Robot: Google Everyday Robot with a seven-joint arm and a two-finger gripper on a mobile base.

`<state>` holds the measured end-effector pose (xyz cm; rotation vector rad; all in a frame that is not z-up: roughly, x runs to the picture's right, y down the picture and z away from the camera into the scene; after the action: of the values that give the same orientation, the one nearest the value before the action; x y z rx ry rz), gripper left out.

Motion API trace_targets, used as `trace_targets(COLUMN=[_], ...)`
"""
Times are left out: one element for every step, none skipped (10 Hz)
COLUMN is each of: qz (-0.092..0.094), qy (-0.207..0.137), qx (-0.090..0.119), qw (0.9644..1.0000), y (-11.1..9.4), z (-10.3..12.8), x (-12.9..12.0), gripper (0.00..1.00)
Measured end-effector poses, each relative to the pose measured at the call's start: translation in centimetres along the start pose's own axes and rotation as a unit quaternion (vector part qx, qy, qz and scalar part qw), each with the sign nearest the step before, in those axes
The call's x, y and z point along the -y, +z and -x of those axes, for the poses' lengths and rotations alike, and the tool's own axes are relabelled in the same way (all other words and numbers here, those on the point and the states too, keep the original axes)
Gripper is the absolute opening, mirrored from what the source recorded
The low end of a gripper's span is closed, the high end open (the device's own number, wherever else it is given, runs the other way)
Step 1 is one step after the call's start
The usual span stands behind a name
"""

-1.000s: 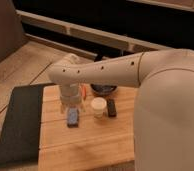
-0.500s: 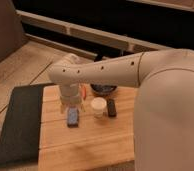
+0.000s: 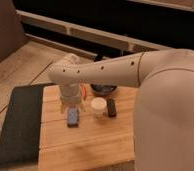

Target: Pick up the ceramic cup

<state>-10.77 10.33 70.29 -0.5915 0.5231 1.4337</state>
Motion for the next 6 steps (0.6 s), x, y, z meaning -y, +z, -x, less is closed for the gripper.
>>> trace_targets(qz=[-0.001,0.003,0.004,0.019,0.031,0.046], qy=[-0.001,-0.002,-0.003,-0.008,-0.017,-0.029], qx=[0.002,0.013,0.025,0.047,0.067,0.090], qw=[1.0000,0.9999,0.9997,0.9987,0.9971,0.9945], y=[-0.1,-0.2,-0.3,-0.8,-1.2,-1.6], z=[0.0,1.0,2.2,4.0,5.5,7.1], x=[0.0,0.2,0.9,1.3,1.8,2.9], gripper=[0.65,0.65,0.65,0.65,0.65,0.65])
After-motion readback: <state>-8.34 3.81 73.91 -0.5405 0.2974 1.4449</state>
